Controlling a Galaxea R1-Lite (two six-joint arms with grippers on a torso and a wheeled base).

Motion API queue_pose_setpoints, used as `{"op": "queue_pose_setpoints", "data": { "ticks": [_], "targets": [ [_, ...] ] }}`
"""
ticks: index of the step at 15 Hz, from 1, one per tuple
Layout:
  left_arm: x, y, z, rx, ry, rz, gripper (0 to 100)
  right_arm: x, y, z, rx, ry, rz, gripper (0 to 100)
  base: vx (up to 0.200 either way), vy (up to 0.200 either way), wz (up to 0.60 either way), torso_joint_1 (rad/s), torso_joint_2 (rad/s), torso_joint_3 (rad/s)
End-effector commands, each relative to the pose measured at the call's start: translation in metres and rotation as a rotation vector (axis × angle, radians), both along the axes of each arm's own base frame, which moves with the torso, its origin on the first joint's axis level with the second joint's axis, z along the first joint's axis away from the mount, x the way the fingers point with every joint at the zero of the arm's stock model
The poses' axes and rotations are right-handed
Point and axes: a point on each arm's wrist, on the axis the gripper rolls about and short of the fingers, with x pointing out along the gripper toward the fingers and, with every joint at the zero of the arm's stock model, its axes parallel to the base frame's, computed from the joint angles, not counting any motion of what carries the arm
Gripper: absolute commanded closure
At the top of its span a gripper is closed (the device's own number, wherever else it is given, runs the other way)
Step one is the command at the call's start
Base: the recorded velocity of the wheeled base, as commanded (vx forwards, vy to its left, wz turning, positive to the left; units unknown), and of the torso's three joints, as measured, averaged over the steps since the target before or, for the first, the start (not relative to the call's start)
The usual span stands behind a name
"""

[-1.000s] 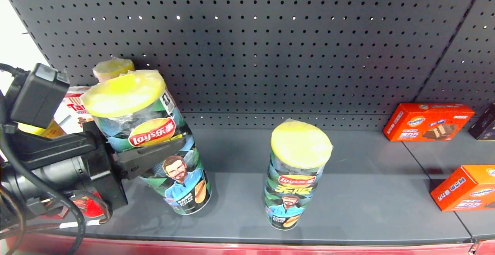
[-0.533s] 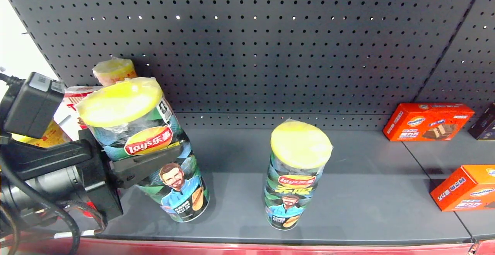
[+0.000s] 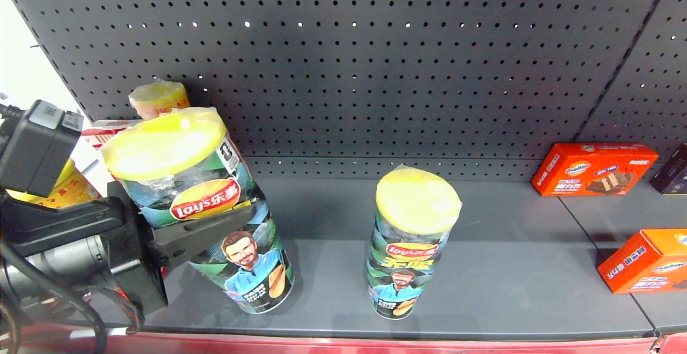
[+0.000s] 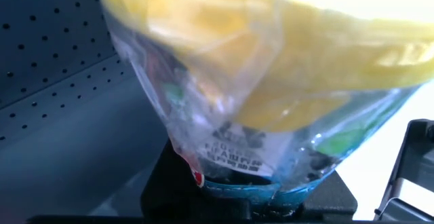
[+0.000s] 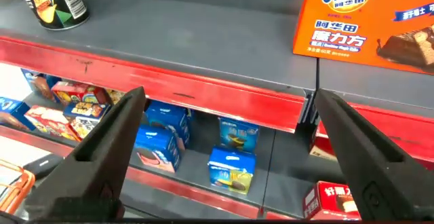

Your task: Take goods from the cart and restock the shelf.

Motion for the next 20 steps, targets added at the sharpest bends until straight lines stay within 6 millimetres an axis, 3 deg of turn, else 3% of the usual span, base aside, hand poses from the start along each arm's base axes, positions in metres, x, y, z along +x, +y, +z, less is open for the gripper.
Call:
{"op": "queue_pose_setpoints", "data": {
  "ticks": [1, 6, 11, 14, 18, 20],
  "targets": [
    [0.002, -0.003, 0.004, -0.004, -0.009, -0.009, 100, 0.000, 0.000, 0.000, -0.001, 0.000, 0.001, 0, 0.000, 0.000, 0.00, 0.000, 0.00, 0.000],
    [0.035, -0.014, 0.014, 0.003, -0.015, 0.009, 100, 0.000, 0.000, 0.000, -0.001, 0.000, 0.001, 0, 0.000, 0.000, 0.00, 0.000, 0.00, 0.000],
    [0.062, -0.029, -0.007, 0.098, -0.001, -0.006, 100, 0.000, 0.000, 0.000, -0.001, 0.000, 0.001, 0, 0.000, 0.000, 0.00, 0.000, 0.00, 0.000],
    [0.083, -0.047, -0.006, 0.103, -0.008, -0.036, 100, 0.000, 0.000, 0.000, -0.001, 0.000, 0.001, 0, 0.000, 0.000, 0.00, 0.000, 0.00, 0.000],
    [0.127, -0.077, -0.001, 0.092, -0.034, -0.061, 100, 0.000, 0.000, 0.000, -0.001, 0.000, 0.001, 0, 0.000, 0.000, 0.00, 0.000, 0.00, 0.000],
    [0.138, -0.085, -0.002, 0.091, -0.036, -0.071, 100, 0.000, 0.000, 0.000, -0.001, 0.000, 0.001, 0, 0.000, 0.000, 0.00, 0.000, 0.00, 0.000]
  ]
}}
